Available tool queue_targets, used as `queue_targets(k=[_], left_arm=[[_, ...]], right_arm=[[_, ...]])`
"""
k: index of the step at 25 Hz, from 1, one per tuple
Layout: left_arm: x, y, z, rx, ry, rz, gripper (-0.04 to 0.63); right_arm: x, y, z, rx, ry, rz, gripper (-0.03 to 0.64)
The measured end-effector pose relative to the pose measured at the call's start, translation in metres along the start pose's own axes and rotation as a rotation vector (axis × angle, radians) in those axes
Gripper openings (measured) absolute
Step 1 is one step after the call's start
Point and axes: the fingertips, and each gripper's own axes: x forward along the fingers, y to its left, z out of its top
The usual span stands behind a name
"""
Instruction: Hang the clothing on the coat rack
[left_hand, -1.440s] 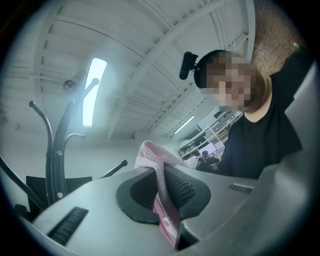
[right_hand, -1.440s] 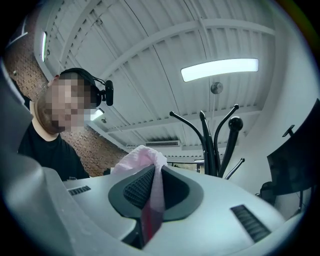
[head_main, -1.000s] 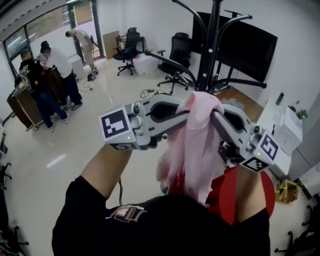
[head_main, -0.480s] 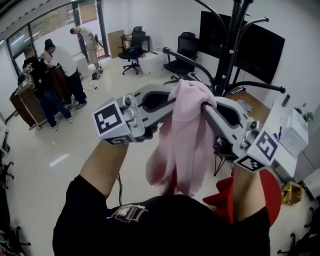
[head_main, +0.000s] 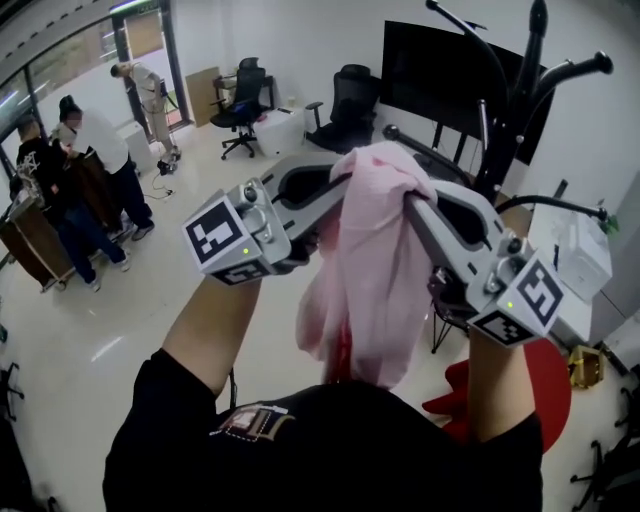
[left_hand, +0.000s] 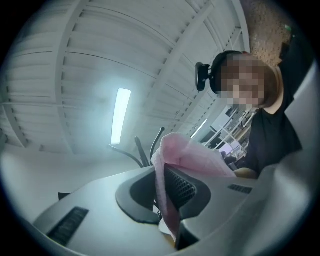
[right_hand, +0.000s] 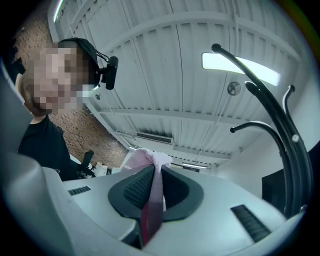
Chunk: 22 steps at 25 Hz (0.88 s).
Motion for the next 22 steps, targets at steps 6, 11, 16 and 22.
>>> queue_targets(k=[6, 11, 16, 22], left_arm=[[0.004, 0.037, 0.002, -0.050, -0.079, 0.016, 0.014], [0.008, 0.067, -0.010, -0.088, -0.096, 0.095, 0.014], [0.020, 0.081, -0.025, -0.105, -0.073, 0.123, 0.014], [0.036, 0.088, -0.048, -0.131, -0.047, 0.141, 0.014]], right_arm=[[0.021, -0.029, 0.008, -0.050, 0.003, -0.111, 0.031], [0.030, -0.056, 0.003, -0.055, 0.022, -0.193, 0.031], [0.026, -0.079, -0.002, -0.053, 0.038, -0.282, 0.031], [0.017, -0.095, -0.014, -0.041, 0.064, -0.316, 0.031]])
